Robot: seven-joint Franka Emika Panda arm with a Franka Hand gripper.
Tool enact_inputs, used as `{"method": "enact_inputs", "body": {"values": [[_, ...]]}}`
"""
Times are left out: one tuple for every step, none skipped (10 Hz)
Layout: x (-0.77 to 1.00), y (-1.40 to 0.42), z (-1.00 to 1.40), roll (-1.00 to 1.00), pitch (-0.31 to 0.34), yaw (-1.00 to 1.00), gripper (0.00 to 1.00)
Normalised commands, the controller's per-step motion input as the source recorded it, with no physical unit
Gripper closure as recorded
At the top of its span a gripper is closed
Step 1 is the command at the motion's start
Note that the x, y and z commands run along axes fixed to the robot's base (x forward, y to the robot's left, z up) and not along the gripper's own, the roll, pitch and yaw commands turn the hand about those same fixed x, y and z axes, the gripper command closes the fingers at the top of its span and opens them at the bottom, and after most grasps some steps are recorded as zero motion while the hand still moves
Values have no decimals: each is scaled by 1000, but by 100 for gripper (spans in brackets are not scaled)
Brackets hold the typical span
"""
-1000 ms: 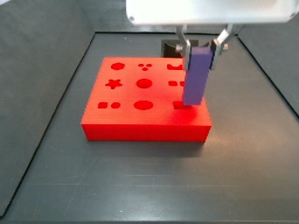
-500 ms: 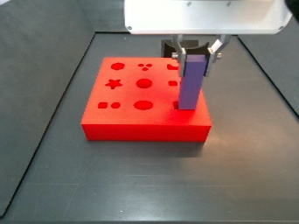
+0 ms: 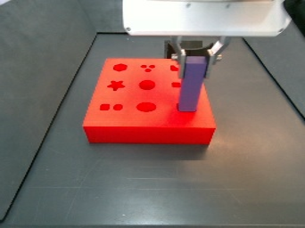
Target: Insert the rectangle object.
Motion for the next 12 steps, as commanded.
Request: {"method": "enact_inputs", "body": {"values": [[-20,17,-129,0,-59,51,100],[0,0,-146,0,-61,83,100],[0,0,-151,0,-31,60,100],[0,0,-257,0,-31,23,100],[69,0,-409,0,-53,3,100],[34,0,-451,0,-73,3,100],[0,0,-454,0,-83,6,100],[0,0,-429,0,-84,11,100],[14,0,-446,0,-83,11,100],[0,-29,-449,3,-93,20,100],[0,-31,-283,50,-66,14,100],[0,0,0,0,0,0,100]]}}
